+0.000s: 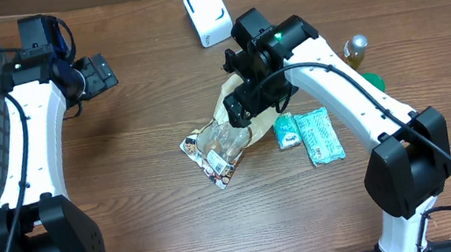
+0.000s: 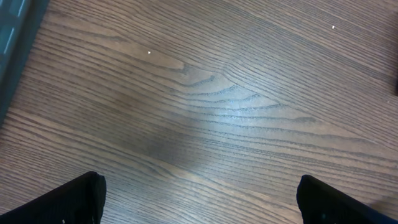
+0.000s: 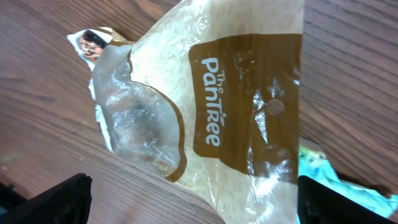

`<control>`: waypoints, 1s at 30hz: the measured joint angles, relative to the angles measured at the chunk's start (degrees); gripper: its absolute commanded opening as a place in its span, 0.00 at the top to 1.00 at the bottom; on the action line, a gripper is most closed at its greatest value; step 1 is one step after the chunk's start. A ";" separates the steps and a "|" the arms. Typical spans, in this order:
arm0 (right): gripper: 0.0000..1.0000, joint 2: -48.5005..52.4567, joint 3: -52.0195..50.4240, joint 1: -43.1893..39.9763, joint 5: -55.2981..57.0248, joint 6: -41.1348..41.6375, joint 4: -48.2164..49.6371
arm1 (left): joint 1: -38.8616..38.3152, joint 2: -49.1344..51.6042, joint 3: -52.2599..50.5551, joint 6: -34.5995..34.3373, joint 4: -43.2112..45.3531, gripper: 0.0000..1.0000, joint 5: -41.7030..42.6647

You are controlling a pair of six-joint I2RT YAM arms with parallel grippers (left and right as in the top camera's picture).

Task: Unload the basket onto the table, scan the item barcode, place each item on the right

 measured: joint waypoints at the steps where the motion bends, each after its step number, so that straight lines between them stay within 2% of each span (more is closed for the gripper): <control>1: 0.00 0.00 0.00 0.00 0.48 0.07 0.00 | 0.00 0.00 0.00 0.00 0.02 0.00 0.00; 30: 0.00 0.00 0.00 0.00 2.14 0.55 0.02 | 0.00 0.00 0.00 0.00 0.00 0.00 0.00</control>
